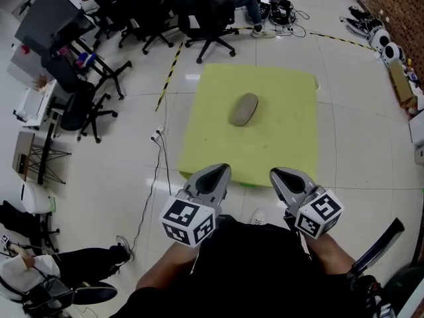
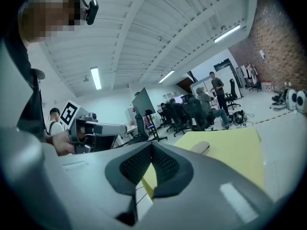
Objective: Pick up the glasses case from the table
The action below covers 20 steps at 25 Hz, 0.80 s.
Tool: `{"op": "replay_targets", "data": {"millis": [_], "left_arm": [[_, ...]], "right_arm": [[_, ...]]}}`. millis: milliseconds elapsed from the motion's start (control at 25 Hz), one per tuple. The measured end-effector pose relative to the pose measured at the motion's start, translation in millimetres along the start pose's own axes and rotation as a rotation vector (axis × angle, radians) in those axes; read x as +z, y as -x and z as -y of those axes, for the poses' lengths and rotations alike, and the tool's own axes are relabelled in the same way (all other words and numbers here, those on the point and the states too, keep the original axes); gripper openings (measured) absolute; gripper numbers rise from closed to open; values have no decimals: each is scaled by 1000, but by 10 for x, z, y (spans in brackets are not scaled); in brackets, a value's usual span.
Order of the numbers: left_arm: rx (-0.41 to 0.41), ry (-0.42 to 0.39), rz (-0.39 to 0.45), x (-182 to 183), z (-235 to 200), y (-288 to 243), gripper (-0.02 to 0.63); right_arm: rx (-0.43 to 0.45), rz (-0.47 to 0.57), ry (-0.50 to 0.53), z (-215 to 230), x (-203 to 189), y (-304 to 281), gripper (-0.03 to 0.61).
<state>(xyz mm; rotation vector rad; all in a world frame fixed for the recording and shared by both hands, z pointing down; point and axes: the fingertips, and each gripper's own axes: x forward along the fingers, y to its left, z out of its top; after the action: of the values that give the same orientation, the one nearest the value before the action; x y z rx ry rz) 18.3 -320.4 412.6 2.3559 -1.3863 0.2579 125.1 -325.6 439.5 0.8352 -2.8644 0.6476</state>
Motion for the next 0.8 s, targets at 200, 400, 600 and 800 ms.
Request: {"op": "replay_targets", "data": {"millis": [200, 400, 600, 800], "left_arm": [[4, -13, -24, -22, 6, -55, 8], [-13, -6, -67, -163, -44, -153, 8], [-62, -1, -92, -214, -120, -305, 8], [-106, -14, -83, -64, -348, -405, 8]], "right_arm": [[4, 8, -26, 49, -69, 4, 2], [-14, -1, -52, 133, -189, -35, 2], [-54, -1, -54, 265, -189, -157, 2], [-90, 13, -42, 282, -20, -397, 2]]}}
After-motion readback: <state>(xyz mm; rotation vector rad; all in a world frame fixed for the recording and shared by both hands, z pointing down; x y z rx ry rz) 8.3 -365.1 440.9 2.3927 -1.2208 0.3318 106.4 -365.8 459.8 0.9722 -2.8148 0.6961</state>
